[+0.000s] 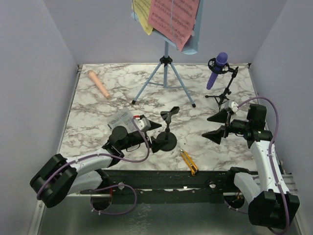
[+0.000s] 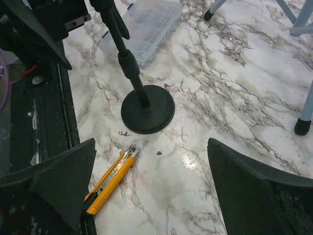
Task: Pack up the instrument practice props
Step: Pick up the microphone stand at the center of the board.
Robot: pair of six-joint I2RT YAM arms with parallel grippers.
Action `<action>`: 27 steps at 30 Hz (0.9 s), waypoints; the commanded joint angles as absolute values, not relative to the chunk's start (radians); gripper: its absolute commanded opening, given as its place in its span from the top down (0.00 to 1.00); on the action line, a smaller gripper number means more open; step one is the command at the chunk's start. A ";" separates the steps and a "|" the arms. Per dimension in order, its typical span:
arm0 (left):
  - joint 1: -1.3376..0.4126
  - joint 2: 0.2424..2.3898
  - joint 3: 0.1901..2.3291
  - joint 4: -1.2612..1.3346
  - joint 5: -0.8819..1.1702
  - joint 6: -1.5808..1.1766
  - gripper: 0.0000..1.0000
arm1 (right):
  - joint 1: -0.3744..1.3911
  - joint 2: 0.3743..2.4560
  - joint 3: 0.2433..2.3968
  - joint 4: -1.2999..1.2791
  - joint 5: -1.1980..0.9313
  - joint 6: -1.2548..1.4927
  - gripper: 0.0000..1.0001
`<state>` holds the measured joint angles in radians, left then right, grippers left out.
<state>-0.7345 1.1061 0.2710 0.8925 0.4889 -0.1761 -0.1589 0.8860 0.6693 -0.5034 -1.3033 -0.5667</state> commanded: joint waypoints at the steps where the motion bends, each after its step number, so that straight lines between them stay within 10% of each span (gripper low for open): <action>1: -0.754 1.143 0.306 0.956 0.484 -0.106 0.01 | -0.161 0.890 0.661 -0.509 -1.301 -0.587 0.00; 14: -0.758 1.249 0.368 1.034 0.487 -0.117 0.15 | -0.161 0.893 0.659 -0.508 -1.297 -0.588 0.00; 27: -0.758 1.304 0.409 1.043 0.497 -0.143 0.68 | -0.161 0.899 0.659 -0.509 -1.299 -0.589 0.00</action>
<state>-0.7532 1.2869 0.3859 1.0065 0.4889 -0.1410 -0.1589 0.8940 0.6693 -0.5034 -1.3033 -0.5709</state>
